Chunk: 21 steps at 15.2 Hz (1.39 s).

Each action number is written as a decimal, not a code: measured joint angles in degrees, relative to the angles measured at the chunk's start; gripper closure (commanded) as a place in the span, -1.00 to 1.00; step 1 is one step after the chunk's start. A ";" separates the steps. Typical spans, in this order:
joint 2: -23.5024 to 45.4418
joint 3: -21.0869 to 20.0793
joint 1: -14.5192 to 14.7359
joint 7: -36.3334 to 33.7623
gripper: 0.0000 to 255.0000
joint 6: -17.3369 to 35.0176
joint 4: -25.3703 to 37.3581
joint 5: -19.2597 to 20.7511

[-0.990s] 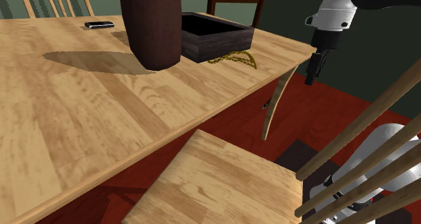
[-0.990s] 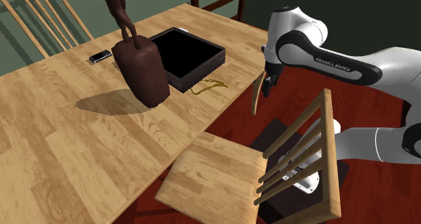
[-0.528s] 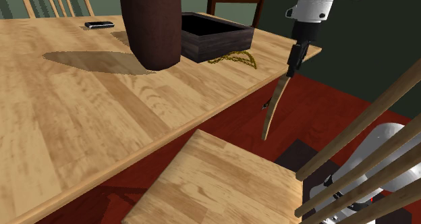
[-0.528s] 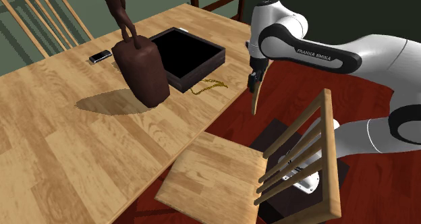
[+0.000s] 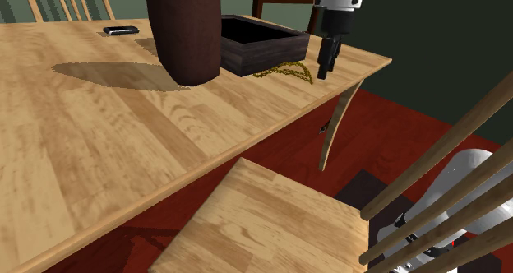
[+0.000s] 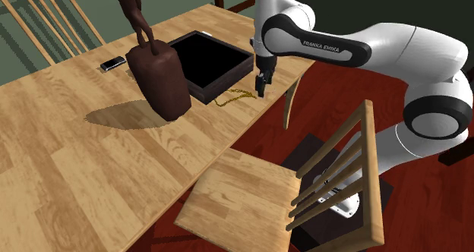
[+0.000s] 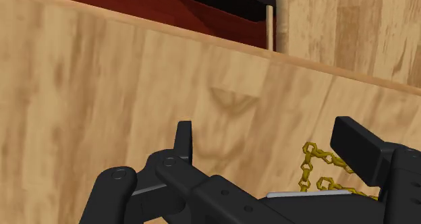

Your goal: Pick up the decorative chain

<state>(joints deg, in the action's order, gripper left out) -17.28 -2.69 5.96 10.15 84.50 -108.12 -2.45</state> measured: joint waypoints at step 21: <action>15.35 -2.82 3.24 0.19 1.00 1.76 16.20 -0.78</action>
<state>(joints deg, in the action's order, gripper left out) -1.92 -5.51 9.19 10.34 86.26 -91.92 -3.23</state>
